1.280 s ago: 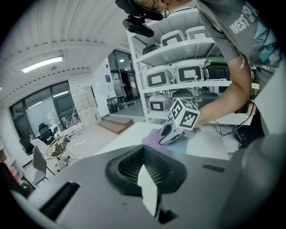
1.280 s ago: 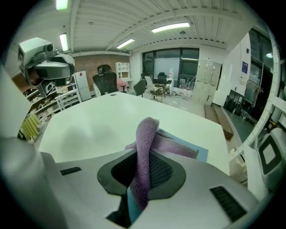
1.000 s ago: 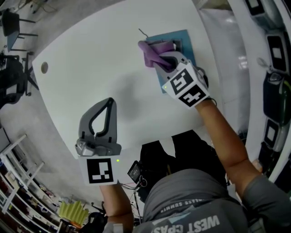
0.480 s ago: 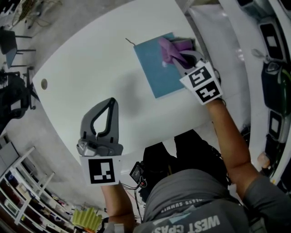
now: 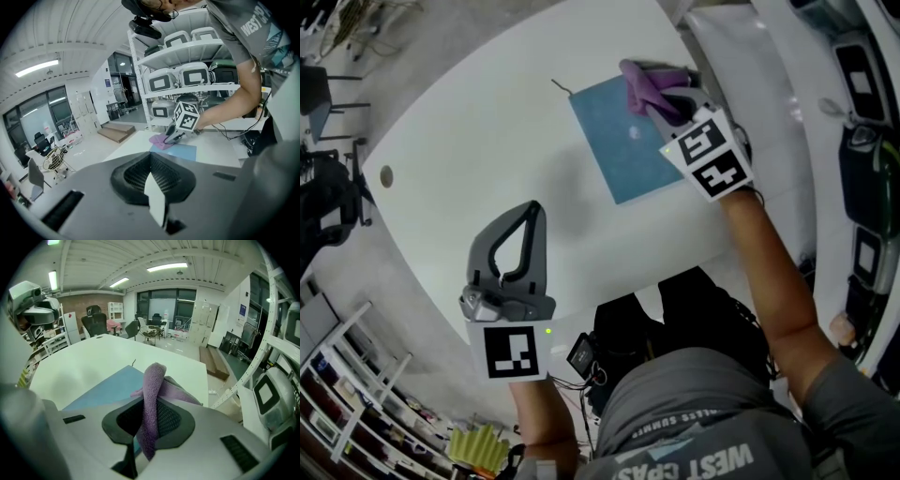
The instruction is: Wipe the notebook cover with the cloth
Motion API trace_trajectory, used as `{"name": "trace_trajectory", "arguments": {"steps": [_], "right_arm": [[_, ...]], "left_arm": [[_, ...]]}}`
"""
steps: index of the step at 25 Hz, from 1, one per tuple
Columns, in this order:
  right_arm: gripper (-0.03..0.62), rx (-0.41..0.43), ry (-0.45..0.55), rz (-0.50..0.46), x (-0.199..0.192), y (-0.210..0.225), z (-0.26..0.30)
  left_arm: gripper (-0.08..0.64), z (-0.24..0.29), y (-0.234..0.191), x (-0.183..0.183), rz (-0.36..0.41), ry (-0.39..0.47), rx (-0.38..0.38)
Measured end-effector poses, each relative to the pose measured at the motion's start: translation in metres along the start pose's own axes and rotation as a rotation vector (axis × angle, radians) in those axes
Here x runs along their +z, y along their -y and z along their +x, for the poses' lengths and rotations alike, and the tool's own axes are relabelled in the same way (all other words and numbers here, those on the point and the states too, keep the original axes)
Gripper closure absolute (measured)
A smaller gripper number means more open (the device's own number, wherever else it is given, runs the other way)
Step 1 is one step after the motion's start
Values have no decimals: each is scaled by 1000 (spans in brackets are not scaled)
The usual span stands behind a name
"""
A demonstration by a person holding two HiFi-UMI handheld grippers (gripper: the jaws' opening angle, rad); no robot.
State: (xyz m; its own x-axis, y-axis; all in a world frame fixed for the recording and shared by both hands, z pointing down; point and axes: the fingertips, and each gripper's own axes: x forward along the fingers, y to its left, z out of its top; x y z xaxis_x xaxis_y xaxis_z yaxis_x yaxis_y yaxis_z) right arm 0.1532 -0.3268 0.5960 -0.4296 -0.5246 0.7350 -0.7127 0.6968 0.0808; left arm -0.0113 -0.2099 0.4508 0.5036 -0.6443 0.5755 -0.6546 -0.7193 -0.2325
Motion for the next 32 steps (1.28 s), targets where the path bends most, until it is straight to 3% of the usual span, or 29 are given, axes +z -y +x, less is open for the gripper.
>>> {"name": "trace_trajectory", "arguments": {"steps": [12, 23, 32], "right_arm": [[523, 183, 57, -123, 60, -70, 46], [523, 15, 41, 33, 29, 11, 26], [523, -39, 22, 57, 22, 14, -8]], "left_arm": [[557, -19, -10, -26, -54, -25, 53], [557, -20, -16, -13, -30, -11, 50], [557, -44, -25, 18, 21, 34, 76]]}}
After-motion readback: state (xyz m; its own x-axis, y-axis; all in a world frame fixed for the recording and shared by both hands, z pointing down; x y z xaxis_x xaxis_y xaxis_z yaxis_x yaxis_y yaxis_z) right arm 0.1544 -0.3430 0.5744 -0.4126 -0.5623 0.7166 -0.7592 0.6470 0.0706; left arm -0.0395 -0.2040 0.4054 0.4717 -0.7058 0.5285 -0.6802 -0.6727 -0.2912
